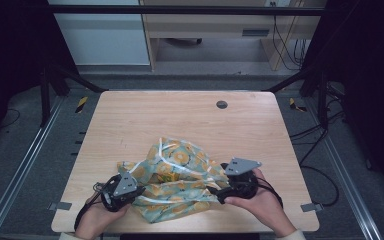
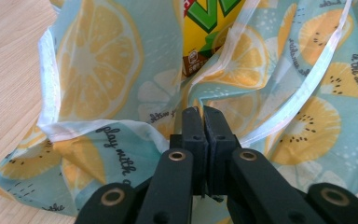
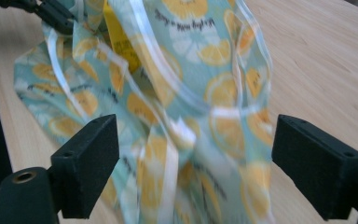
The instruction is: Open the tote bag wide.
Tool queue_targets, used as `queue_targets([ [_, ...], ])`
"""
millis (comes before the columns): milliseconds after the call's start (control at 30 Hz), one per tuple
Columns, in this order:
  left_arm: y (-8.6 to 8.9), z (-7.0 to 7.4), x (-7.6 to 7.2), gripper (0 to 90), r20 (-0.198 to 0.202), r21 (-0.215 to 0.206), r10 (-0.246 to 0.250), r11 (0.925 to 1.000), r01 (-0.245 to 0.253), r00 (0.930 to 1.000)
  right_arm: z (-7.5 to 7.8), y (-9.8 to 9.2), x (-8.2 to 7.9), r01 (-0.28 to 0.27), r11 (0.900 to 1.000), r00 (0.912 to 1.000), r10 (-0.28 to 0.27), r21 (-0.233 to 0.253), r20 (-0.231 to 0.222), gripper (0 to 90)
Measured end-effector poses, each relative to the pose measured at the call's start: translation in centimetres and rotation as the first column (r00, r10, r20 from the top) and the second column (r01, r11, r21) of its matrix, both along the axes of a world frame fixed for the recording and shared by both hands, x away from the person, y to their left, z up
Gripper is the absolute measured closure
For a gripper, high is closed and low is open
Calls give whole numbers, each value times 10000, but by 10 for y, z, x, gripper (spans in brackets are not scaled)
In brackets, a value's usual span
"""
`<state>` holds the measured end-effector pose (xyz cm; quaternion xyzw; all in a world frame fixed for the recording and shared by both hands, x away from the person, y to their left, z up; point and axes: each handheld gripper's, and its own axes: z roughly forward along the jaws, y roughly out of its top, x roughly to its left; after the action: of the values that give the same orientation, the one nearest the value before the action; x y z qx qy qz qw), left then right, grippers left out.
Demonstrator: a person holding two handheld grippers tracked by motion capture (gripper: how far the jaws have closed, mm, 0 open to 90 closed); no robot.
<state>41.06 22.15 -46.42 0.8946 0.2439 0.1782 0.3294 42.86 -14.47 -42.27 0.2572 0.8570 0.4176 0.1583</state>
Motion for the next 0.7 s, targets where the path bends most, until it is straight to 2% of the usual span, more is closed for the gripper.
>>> queue_targets([
  [167, -1, 1, -2, 890, 85, -144, 23, 9999, -21, 10000, 8, 36, 15, -669, 9973, 9977, 672, -297, 90, 210],
  [267, -1, 1, -3, 890, 165, -156, -39, 9999, 42, 9999, 8, 52, 23, -941, 9929, 9955, 947, -732, 51, 259],
  [300, -2, 1, -3, 889, 208, -147, -75, 9999, 78, 9998, 8, 56, 25, -932, 9920, 9955, 945, -852, 115, 294],
  [367, -2, 1, -3, 887, 230, -168, -165, 9997, 169, 9996, 10, 59, 28, -939, 9900, 9938, 995, -1054, 495, 489],
  [400, -3, 1, -3, 887, 248, -169, -170, 9997, 174, 9995, 11, 59, 29, -964, 9905, 9934, 1019, -986, 524, 532],
  [433, -3, 1, -3, 886, 280, -153, -196, 9997, 201, 9994, 13, 59, 30, -1031, 9906, 9932, 1074, -895, 451, 646],
  [500, -3, 2, -4, 887, 330, -123, -208, 9997, 212, 9992, 16, 57, 32, -1030, 9916, 9925, 1077, -786, 574, 776],
  [600, -4, 3, -4, 887, 366, -105, -170, 9998, 174, 9992, 23, 57, 36, -1033, 9933, 9928, 1062, -520, 562, 886],
  [700, -4, 3, -4, 887, 402, -93, -176, 9998, 180, 9990, 31, 63, 43, -1098, 9930, 9921, 1122, -440, 568, 900],
])
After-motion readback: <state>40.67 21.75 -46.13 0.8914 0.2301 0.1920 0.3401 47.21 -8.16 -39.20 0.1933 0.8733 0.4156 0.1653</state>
